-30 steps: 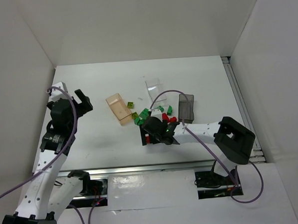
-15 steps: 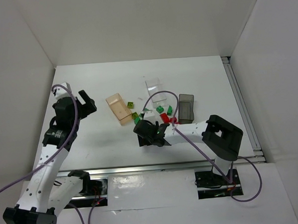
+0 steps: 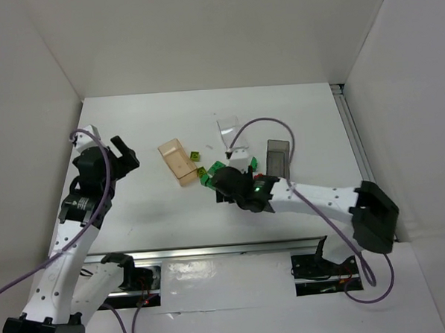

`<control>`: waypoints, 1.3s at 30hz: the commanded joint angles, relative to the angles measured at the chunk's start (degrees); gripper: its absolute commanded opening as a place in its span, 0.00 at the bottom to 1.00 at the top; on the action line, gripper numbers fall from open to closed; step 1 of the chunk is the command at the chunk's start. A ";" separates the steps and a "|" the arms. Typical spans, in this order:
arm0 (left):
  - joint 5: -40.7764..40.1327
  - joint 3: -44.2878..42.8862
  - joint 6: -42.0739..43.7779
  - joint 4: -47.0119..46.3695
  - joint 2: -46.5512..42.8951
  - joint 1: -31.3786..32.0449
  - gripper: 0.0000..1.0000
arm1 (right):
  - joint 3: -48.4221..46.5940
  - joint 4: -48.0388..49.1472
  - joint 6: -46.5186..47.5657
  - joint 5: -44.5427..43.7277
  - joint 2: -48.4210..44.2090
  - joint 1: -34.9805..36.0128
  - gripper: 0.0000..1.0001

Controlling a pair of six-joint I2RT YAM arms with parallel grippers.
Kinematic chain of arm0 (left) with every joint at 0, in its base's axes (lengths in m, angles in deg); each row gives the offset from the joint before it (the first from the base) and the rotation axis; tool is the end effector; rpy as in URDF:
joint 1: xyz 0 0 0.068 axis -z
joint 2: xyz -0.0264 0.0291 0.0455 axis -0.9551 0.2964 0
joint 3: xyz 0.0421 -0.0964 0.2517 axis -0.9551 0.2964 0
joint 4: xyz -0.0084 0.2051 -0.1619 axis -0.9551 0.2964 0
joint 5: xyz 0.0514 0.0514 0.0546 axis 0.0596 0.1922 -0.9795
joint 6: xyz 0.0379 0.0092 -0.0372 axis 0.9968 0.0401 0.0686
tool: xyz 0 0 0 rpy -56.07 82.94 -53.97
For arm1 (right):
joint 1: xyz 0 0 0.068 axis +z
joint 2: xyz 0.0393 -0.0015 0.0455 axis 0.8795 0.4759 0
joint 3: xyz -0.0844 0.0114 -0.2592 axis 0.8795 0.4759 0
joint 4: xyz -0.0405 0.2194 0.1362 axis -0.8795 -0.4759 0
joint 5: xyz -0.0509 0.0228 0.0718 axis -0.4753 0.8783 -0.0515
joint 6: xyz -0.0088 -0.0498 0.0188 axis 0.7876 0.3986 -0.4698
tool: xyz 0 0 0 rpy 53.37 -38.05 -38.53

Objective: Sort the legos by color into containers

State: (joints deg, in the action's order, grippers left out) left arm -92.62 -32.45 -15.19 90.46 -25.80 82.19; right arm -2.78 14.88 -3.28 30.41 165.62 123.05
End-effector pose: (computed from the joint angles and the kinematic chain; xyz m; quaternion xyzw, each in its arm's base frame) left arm 0.1781 -0.0157 0.3472 -0.2668 0.7689 -0.0471 0.5791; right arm 0.1631 0.2608 0.2240 -0.0569 0.9198 0.0741 0.3812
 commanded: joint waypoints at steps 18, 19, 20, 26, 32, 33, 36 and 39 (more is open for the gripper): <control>15.51 -4.33 2.63 -2.84 5.20 0.06 1.00 | -4.42 11.04 17.06 6.30 -1.32 -40.63 0.57; 15.51 -4.33 1.85 -2.84 4.59 0.06 1.00 | -5.47 11.04 17.07 6.30 -0.79 -40.64 0.65; 15.51 -4.33 1.84 -3.45 4.59 0.06 1.00 | -6.52 10.43 17.07 6.30 -0.78 -41.25 0.82; 16.22 -4.33 1.23 -4.07 4.06 0.06 1.00 | -4.08 8.40 17.68 3.23 -5.34 -38.36 0.91; 21.39 -5.99 1.31 -3.46 5.20 0.06 1.00 | 8.12 7.70 17.16 8.85 -17.38 -31.35 0.74; 21.40 -6.00 1.31 -3.46 5.20 0.06 1.00 | 9.36 7.18 16.46 9.46 -17.39 -31.33 0.74; 20.18 -5.39 1.31 -3.46 5.20 0.06 1.00 | 12.79 6.12 15.84 11.65 -18.62 -27.73 0.86; 19.12 -4.76 1.31 -3.46 4.50 0.06 1.00 | 16.85 6.64 15.84 13.42 -19.24 -25.70 0.89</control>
State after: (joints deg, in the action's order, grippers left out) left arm -73.37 -35.80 -13.55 88.87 -20.53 82.21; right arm 11.51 22.00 13.15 41.45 146.99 96.45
